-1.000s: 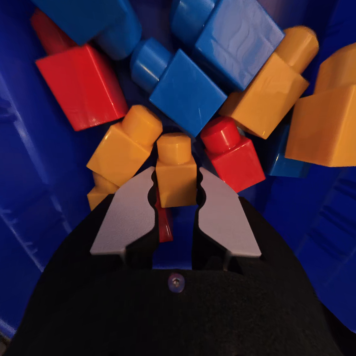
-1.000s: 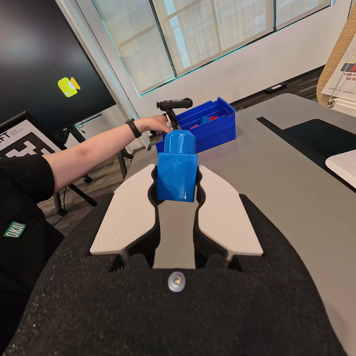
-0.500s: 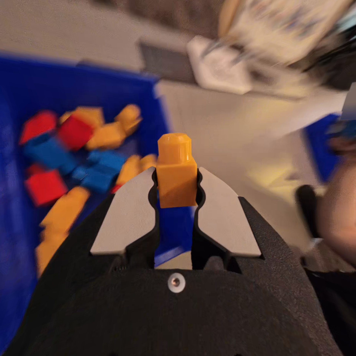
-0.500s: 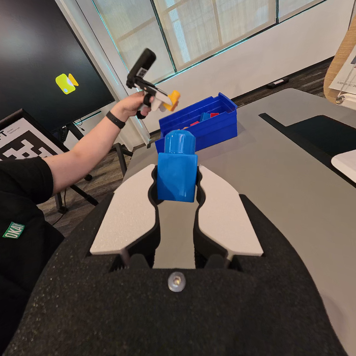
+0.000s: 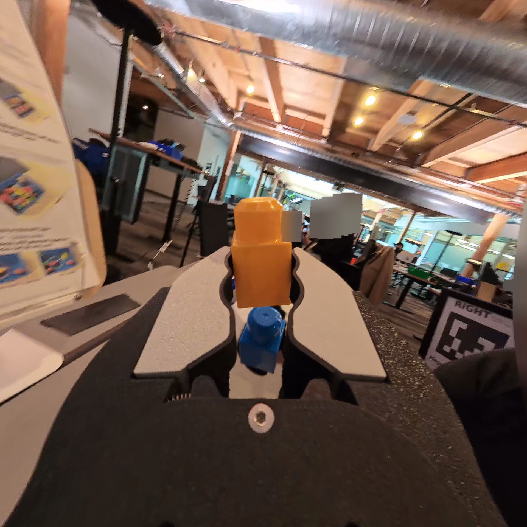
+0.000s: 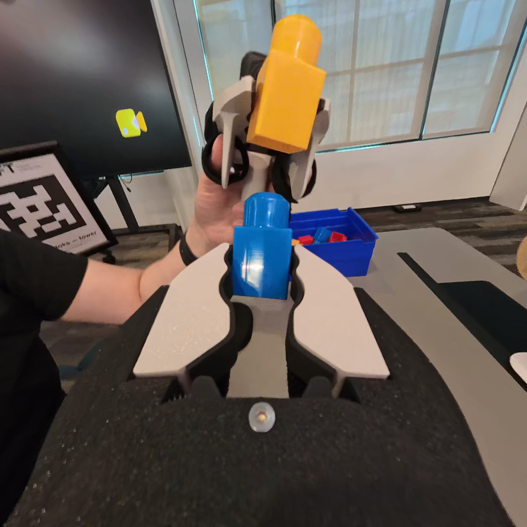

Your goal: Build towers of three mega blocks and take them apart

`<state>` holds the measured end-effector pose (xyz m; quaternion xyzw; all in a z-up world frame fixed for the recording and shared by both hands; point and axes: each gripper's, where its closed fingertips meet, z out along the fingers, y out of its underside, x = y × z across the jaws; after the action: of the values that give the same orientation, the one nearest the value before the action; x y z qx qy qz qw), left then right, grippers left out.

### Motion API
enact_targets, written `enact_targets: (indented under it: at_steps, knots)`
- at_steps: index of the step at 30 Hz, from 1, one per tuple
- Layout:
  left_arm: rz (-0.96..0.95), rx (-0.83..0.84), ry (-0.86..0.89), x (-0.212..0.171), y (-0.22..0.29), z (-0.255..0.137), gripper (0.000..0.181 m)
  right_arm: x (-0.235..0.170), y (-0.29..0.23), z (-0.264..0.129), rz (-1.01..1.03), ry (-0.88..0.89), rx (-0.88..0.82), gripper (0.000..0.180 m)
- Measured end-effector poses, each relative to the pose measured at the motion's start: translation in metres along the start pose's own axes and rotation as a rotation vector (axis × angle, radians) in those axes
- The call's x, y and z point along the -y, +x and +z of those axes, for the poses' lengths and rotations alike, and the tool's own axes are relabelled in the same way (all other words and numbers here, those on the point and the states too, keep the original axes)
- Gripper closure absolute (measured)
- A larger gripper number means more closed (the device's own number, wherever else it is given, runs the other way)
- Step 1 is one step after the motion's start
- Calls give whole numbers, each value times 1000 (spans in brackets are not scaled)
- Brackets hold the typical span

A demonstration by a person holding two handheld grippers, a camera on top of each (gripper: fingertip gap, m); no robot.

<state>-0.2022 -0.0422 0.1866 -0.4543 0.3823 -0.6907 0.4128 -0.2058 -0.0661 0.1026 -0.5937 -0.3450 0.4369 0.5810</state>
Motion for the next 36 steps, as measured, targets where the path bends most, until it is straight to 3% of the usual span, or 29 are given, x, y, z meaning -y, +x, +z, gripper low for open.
enact_targets:
  at_steps: [4,10,23,36]
  knots:
    - [-25,-111,19,1,4,24,144,16,-3,-13,42,74,16,143]
    - [-75,-141,136,-9,-12,17,144,16,5,-18,62,91,8,143]
    - [-33,-172,66,-37,-6,33,144,15,13,-17,107,129,-7,144]
    - [-57,-206,102,-36,-6,32,144,21,15,-19,98,151,-48,144]
